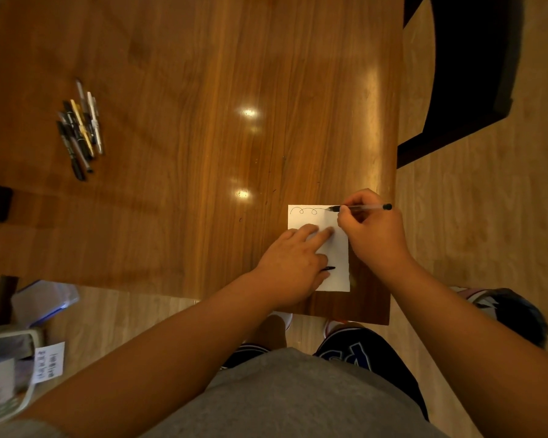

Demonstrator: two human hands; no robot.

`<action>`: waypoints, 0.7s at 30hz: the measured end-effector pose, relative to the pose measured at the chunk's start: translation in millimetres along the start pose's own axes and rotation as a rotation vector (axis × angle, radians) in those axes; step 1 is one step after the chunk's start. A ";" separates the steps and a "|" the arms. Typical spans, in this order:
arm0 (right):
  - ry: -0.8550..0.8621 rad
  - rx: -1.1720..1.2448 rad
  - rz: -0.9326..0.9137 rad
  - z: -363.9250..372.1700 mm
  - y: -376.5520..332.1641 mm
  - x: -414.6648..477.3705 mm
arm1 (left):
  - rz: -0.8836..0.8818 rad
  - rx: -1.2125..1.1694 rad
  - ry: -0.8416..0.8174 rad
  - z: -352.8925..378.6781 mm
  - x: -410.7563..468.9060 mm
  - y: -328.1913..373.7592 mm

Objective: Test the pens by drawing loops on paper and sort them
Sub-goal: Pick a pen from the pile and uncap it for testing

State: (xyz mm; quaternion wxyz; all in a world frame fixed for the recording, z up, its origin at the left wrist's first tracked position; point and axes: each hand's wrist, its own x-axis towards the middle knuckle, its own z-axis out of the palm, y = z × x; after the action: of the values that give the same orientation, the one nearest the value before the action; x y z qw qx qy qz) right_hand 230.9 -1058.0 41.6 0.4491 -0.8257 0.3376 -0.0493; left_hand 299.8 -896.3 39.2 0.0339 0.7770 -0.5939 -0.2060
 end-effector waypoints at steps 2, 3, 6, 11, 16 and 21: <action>-0.002 0.001 0.009 -1.9 1.1 -1.9 | -0.002 -0.021 0.011 0.9 0.7 -0.4; -0.002 0.007 0.015 -2.4 1.8 -2.9 | -0.006 -0.029 0.009 0.9 1.3 -0.6; -0.001 0.011 0.013 -2.5 3.0 -5.8 | -0.012 -0.034 -0.005 -1.5 3.6 -1.2; -0.017 0.021 0.002 0.7 4.1 -7.1 | -0.013 -0.007 -0.022 -5.6 6.2 0.2; -0.015 0.033 -0.005 3.4 2.0 -3.0 | -0.012 0.025 -0.057 -7.8 7.0 2.3; 0.009 0.034 -0.006 -0.1 3.9 -0.5 | -0.013 0.067 -0.078 -7.6 8.6 3.5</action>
State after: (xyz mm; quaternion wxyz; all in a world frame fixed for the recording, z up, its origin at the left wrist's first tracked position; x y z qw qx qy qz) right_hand 228.4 -1059.3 38.8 0.4614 -0.8188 0.3364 -0.0601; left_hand 301.2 -906.8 44.7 -0.0166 0.7728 -0.5963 -0.2166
